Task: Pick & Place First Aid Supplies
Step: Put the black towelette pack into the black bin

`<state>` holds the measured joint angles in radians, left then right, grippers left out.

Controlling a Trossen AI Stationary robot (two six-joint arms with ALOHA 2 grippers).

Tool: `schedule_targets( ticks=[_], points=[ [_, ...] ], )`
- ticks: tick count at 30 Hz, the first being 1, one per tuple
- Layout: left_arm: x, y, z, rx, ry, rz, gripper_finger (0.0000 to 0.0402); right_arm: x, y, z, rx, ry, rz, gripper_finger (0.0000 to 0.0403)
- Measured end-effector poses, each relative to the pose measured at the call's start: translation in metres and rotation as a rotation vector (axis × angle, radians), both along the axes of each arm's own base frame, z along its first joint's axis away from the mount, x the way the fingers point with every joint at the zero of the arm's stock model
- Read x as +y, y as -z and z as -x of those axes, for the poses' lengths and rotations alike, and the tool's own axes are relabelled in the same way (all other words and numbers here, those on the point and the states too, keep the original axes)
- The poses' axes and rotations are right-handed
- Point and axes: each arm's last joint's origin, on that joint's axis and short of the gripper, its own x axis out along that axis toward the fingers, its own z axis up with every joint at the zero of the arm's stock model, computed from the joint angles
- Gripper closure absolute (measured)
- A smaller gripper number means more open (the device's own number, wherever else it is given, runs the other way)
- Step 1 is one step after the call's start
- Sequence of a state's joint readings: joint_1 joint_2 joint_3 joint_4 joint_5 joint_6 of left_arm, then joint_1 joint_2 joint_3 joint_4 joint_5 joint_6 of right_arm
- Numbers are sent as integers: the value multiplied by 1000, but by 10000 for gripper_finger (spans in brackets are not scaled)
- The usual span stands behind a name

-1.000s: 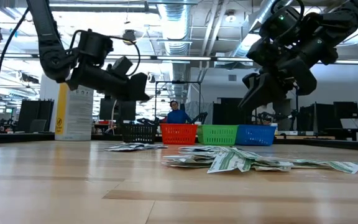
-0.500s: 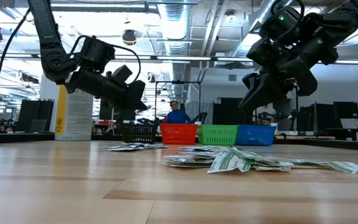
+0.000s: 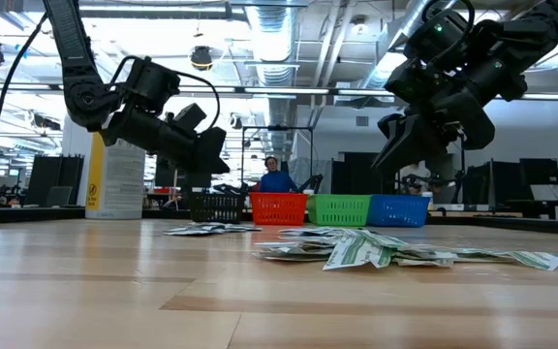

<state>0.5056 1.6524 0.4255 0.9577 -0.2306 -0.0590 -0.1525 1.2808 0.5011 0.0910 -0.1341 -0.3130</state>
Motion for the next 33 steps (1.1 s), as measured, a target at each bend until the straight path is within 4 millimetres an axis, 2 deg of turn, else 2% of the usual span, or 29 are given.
schedule_targets(
  ticks=[4, 8, 20, 25, 29, 33],
  points=[
    [-3, 0, -2, -2, 11, 1, 301, 0, 0, 0, 0, 0, 0, 338],
    [-15, -1, -8, 13, 70, -20, 301, 0, 0, 0, 0, 3, -3, 338],
    [-80, -7, -29, 15, 363, -70, 301, 0, 0, 0, 0, 4, -5, 338],
    [-107, 7, -21, 74, 524, -26, 301, 0, 0, 0, 0, 5, -5, 338],
    [-126, 22, -8, 158, 597, 2, 301, 0, 0, 0, 0, 5, -5, 338],
    [-140, 29, 0, 191, 657, 6, 301, 0, 0, 0, 0, 4, -5, 338]
  ],
)
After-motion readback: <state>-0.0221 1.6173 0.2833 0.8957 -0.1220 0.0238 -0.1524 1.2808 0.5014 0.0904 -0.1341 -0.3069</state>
